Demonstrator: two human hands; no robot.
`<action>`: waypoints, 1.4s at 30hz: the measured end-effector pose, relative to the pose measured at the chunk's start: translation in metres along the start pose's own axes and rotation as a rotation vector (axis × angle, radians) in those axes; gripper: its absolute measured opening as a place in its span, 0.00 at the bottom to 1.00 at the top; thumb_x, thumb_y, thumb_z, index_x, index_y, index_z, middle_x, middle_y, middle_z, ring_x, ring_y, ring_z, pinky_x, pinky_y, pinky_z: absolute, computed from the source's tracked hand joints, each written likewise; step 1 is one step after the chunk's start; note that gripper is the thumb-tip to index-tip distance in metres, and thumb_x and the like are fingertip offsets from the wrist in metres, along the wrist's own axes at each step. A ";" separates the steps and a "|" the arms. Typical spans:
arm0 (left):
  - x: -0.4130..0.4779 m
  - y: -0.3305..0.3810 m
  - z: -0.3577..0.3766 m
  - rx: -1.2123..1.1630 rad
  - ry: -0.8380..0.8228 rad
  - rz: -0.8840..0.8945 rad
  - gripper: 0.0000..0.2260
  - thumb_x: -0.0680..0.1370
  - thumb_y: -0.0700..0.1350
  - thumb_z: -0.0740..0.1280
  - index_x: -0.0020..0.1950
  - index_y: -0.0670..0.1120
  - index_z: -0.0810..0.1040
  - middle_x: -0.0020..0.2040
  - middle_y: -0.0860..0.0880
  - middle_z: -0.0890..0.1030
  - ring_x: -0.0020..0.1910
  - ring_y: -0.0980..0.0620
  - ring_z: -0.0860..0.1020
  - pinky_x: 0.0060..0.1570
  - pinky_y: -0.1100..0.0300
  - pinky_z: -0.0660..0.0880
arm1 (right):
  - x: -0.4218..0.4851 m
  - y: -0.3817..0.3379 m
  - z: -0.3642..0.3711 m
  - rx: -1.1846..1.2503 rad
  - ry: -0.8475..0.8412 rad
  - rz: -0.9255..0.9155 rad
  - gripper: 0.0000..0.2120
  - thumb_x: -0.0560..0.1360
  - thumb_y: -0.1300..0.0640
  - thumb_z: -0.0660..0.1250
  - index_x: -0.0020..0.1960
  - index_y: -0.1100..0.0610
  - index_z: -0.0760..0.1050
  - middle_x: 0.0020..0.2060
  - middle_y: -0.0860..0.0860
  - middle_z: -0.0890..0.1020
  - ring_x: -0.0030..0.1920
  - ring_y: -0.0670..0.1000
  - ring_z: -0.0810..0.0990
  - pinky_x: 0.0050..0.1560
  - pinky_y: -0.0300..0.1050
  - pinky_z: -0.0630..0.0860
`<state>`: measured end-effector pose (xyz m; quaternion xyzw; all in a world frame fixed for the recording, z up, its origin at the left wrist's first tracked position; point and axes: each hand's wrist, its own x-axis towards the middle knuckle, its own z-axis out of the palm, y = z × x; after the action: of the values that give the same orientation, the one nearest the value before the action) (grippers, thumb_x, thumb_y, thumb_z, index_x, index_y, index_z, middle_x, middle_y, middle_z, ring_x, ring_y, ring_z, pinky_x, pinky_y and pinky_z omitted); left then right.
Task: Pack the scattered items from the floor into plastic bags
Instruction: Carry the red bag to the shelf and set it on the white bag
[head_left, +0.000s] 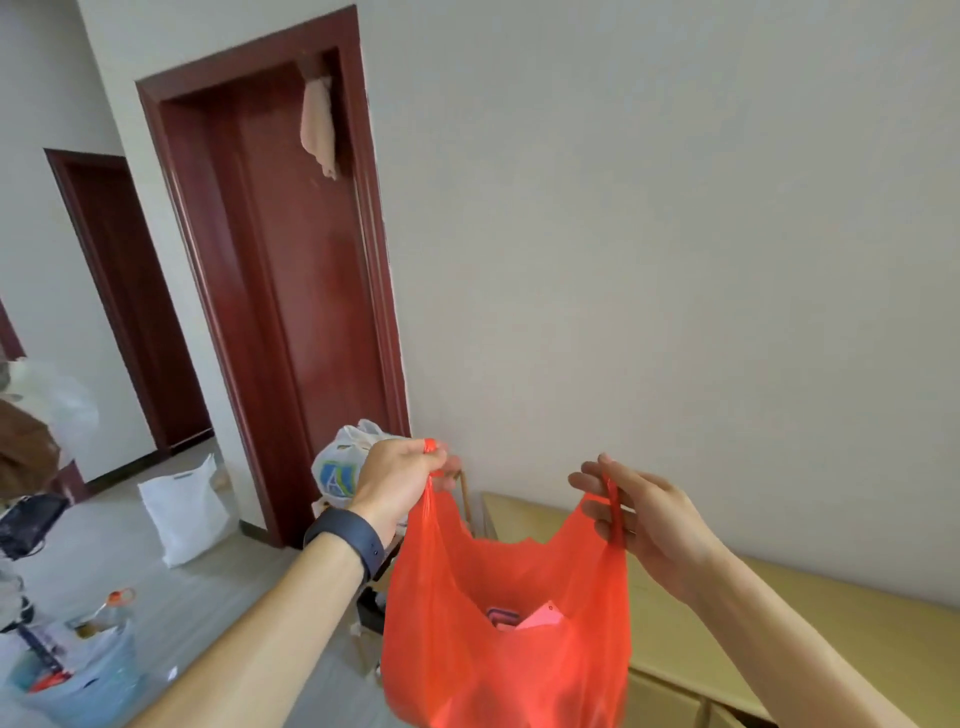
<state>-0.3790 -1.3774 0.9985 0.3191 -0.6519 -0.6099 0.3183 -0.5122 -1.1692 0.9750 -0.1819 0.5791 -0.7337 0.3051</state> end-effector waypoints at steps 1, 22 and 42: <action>0.014 -0.003 -0.005 -0.024 0.041 -0.002 0.04 0.77 0.36 0.68 0.43 0.41 0.79 0.32 0.49 0.84 0.30 0.50 0.83 0.36 0.56 0.79 | 0.010 0.003 0.011 0.004 -0.010 0.000 0.16 0.80 0.51 0.64 0.59 0.62 0.79 0.46 0.52 0.85 0.41 0.52 0.76 0.43 0.46 0.70; 0.326 0.053 -0.110 0.050 -0.068 0.071 0.05 0.75 0.42 0.69 0.44 0.42 0.84 0.46 0.43 0.86 0.34 0.50 0.76 0.42 0.54 0.72 | 0.294 -0.027 0.213 -0.049 -0.050 -0.257 0.11 0.79 0.57 0.66 0.57 0.61 0.80 0.47 0.54 0.87 0.37 0.49 0.81 0.41 0.43 0.73; 0.706 0.085 -0.183 -0.193 -0.266 0.101 0.08 0.75 0.42 0.70 0.53 0.42 0.81 0.43 0.48 0.86 0.29 0.55 0.77 0.38 0.58 0.76 | 0.603 -0.055 0.373 -0.072 0.356 -0.354 0.07 0.76 0.59 0.68 0.50 0.62 0.81 0.39 0.53 0.85 0.33 0.50 0.78 0.35 0.43 0.72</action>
<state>-0.6536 -2.0494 1.1112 0.1704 -0.6417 -0.6897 0.2889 -0.7450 -1.8340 1.0739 -0.1589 0.6086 -0.7752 0.0585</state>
